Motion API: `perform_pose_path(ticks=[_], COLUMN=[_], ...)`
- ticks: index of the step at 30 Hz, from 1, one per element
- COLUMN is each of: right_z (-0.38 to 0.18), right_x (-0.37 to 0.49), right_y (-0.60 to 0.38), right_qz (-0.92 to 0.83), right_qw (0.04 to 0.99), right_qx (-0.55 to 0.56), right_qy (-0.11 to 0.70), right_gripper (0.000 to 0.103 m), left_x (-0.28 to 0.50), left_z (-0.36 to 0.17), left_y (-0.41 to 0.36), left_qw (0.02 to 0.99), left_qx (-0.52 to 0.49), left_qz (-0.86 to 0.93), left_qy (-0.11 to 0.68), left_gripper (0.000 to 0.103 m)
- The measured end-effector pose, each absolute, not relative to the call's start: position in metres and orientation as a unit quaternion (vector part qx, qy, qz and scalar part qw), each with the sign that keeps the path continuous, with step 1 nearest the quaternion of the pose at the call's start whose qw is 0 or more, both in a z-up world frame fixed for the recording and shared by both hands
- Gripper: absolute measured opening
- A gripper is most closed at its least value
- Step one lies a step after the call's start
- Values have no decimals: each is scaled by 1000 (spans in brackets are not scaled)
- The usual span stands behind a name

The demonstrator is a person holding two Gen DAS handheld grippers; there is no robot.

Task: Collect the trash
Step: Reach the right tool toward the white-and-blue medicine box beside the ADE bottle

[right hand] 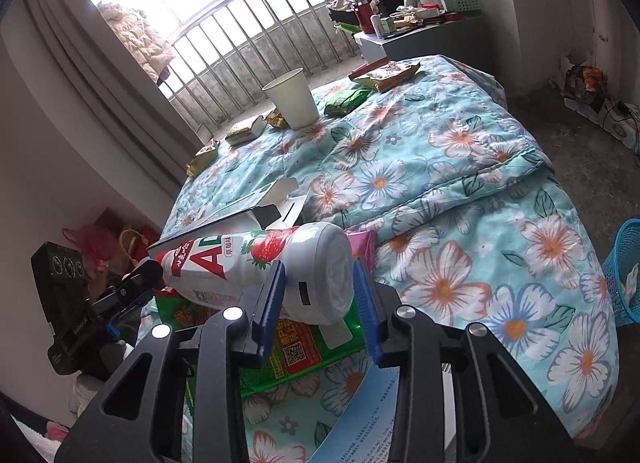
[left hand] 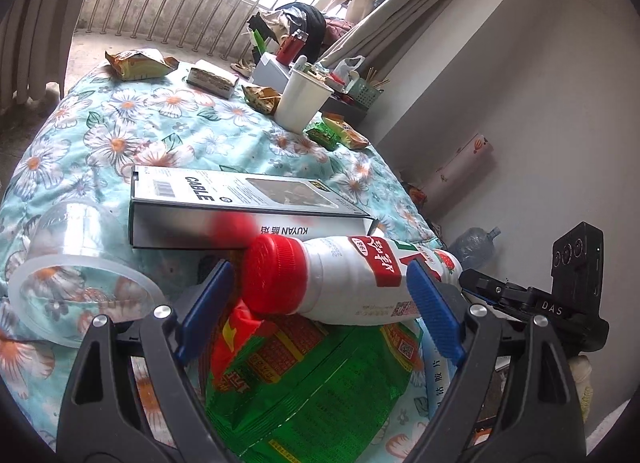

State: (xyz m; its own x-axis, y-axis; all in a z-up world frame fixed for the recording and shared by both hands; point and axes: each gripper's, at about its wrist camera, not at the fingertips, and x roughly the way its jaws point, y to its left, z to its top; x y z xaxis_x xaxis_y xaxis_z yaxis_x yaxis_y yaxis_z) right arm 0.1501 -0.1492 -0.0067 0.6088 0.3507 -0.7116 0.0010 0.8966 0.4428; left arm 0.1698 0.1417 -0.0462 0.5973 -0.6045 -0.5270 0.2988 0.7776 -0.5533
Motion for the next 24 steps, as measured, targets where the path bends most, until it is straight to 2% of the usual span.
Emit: perform_pose_path(ticks=[13,24], right_z=[-13,10], right_x=[167,131], right_y=[-168,-198], right_qz=[66,74], right_qw=[879,882], right_qx=[208,268], right_qy=[424,380], right_gripper=[34,35], left_x=[147,119], left_z=[-33,-32], left_y=[132,143], left_qw=[870,877], left_qx=[-179,-162], left_qz=[-292,-274], left_qy=[354,360], left_gripper=[83,83])
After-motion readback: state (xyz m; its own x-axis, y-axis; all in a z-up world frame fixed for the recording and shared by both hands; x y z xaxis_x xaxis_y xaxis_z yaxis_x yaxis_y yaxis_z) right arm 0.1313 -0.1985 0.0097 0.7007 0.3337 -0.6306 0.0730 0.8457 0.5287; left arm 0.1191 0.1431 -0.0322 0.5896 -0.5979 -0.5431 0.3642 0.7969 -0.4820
